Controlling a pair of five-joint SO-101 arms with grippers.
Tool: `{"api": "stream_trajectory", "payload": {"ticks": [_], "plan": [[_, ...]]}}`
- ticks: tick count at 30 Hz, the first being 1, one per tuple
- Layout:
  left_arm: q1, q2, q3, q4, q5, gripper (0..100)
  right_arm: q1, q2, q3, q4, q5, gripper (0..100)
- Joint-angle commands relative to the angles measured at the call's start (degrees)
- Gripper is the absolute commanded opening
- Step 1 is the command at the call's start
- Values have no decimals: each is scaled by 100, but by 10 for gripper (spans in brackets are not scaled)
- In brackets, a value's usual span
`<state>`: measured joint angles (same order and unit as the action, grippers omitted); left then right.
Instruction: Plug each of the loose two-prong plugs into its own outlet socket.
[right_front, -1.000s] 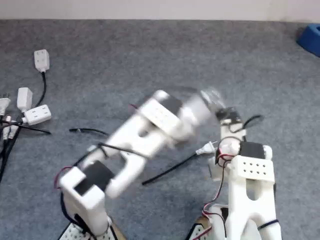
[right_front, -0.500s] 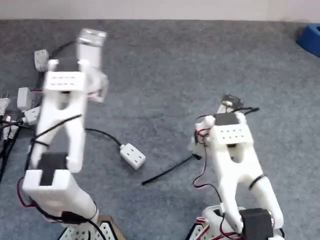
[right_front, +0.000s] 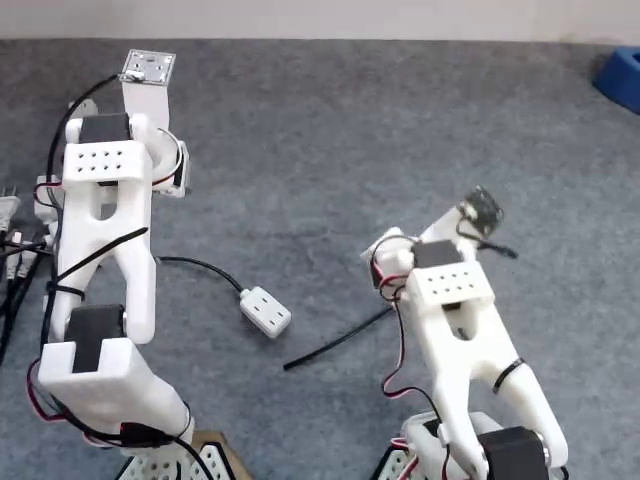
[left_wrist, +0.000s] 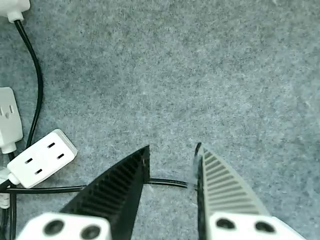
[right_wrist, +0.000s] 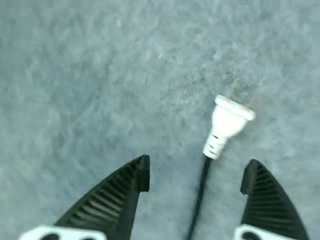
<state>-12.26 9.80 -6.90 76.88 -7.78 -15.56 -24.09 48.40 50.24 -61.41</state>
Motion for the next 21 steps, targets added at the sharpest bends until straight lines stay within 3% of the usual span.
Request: {"api": "stream_trajectory", "payload": {"ticks": [1, 3, 13, 21], "plan": [[-145, -321, -215, 35, 44, 155, 75, -233, 655, -1007, -1020, 303], [-224, -321, -215, -9, 44, 155, 84, -259, 1042, -1270, -1345, 303], [-374, -286, -180, 35, 35, 155, 251, -198, 1244, -2018, -1029, 303], [-514, -286, -171, 35, 35, 155, 356, -207, 1209, -1824, 536, 299]]}}
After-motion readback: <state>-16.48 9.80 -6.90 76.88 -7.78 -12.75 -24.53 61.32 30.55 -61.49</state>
